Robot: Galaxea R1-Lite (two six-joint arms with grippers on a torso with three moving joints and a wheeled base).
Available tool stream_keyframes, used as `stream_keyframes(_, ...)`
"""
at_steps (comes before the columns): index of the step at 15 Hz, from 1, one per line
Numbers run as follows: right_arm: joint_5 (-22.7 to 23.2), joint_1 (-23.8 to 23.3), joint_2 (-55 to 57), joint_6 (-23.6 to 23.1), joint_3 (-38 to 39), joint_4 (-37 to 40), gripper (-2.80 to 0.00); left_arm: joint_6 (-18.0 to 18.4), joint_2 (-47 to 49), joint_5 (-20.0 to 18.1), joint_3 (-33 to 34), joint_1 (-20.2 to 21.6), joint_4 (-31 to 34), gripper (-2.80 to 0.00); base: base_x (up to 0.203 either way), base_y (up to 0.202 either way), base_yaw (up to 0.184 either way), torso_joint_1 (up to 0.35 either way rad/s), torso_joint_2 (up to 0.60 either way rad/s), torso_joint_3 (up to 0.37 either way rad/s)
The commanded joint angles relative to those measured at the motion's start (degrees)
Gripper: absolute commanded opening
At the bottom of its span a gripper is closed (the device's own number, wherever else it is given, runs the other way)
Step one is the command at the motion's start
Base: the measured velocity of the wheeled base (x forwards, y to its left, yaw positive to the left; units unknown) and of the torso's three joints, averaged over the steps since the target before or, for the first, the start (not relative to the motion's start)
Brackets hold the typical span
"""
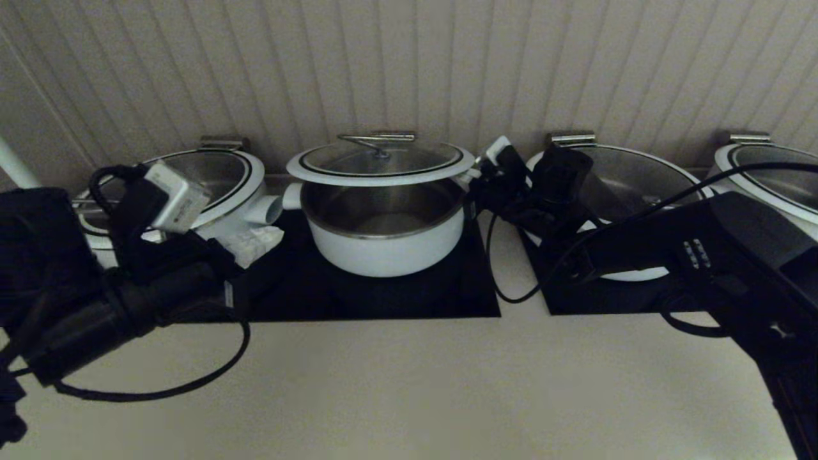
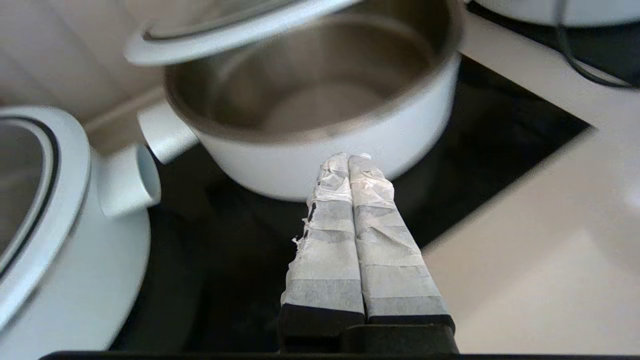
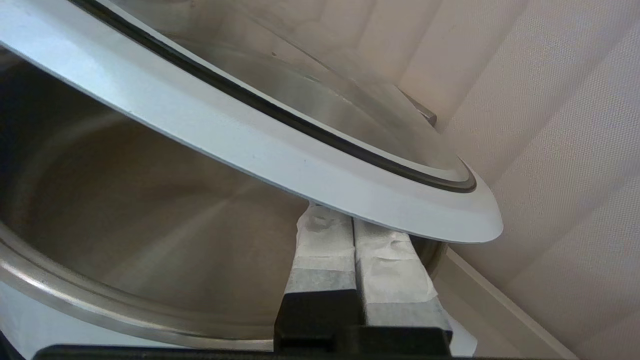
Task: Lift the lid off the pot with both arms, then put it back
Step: Open the pot lid completely
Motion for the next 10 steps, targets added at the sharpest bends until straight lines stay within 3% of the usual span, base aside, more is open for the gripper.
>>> stream_keyframes(1, 0.20, 0.05, -0.37, -0.13, -0.01, -0.37, -2.80, 0.04, 6.46, 1.99, -0.92, -1.35, -3.44, -2.80, 0.000, 0.000, 0.000, 0.000, 0.00, 0.000)
stream_keyframes(7, 0.17, 0.05, -0.76, -0.13, -0.10, -0.25, -2.80, 0.03, 16.86, 3.41, -4.27, -1.55, -10.14, -2.80, 0.000, 0.000, 0.000, 0.000, 0.00, 0.000)
stream_keyframes(10, 0.20, 0.05, -1.08, -0.22, -0.10, -0.16, -2.80, 0.00, 20.52, 5.84, -9.34, -1.54, -12.99, -2.80, 0.000, 0.000, 0.000, 0.000, 0.00, 0.000)
